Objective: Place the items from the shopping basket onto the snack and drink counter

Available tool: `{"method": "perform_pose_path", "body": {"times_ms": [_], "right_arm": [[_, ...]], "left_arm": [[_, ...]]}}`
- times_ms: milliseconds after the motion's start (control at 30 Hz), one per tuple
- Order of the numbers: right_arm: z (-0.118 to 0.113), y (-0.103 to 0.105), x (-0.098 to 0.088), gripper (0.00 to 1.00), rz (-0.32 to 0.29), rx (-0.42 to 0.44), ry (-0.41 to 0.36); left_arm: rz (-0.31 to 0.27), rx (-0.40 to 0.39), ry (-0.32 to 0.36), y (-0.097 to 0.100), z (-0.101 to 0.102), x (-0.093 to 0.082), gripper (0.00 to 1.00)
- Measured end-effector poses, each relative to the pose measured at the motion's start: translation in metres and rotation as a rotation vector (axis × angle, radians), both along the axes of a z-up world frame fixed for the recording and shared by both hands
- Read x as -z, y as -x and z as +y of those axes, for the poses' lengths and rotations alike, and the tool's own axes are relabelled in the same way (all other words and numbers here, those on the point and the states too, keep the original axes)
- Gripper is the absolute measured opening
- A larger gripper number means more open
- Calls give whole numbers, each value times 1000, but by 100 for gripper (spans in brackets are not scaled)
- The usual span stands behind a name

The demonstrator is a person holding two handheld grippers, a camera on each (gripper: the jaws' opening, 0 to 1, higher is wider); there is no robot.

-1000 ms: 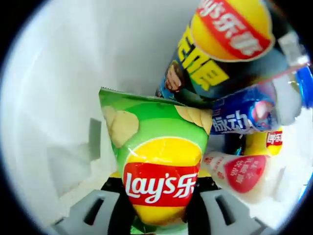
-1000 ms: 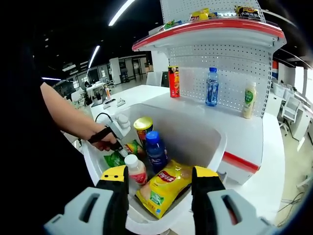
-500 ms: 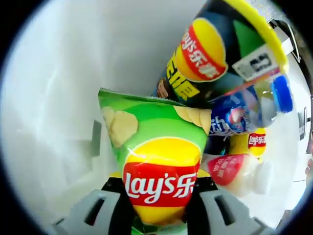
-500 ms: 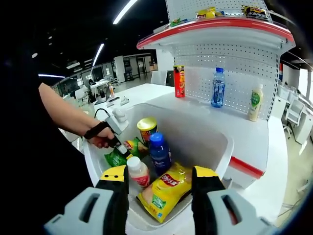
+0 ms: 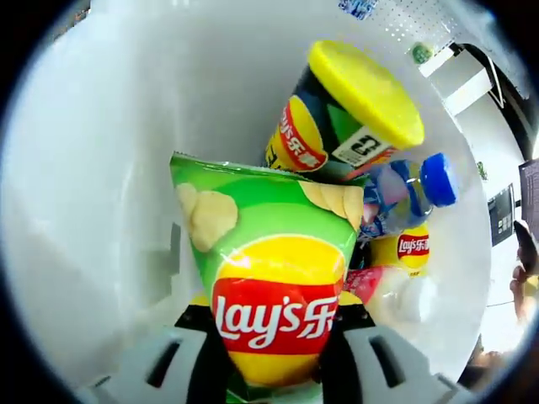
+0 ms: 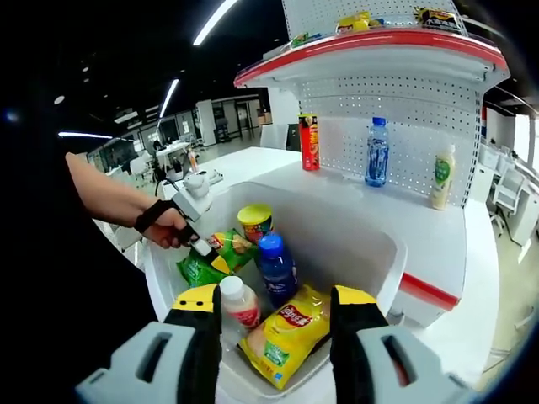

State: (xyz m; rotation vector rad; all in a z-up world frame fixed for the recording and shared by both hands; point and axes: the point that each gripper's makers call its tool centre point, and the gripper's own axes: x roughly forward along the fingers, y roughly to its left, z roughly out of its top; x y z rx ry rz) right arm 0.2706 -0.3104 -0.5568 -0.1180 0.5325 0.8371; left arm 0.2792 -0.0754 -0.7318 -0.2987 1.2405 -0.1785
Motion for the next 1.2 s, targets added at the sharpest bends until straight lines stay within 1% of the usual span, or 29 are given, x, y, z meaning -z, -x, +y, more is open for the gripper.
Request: {"method": "perform_pose_path", "body": {"times_ms": [367,600,867,1033,1100,1133,1167,1200], "right_arm": [[3,-1,0,50,1,-4,6],[4,2,0,50,3,-18,15],[9,3,-4,50,-5,-32,16],[11,4,-3,50,-5,-40,19],[12,5,-3,50,-4,-42,21],[12,5,-3,50,-4,-43,23],[12,5,-3,50,-4,-43,24],[12,5,-3,50,-3,-44,26]], "left_arm": [[-74,19,-5,-7,2,-25,38],[-112,4,17,-10,1,-43,38],[-155,-10,40,-13,3,-64,38],[-173,-9,45,-11,5,-71,38],[-194,-23,57,-13,5,-77,38],[-198,-22,57,-13,5,-80,38],[-195,-4,53,-11,4,-82,38],[-218,-13,67,-13,3,-86,38]]}}
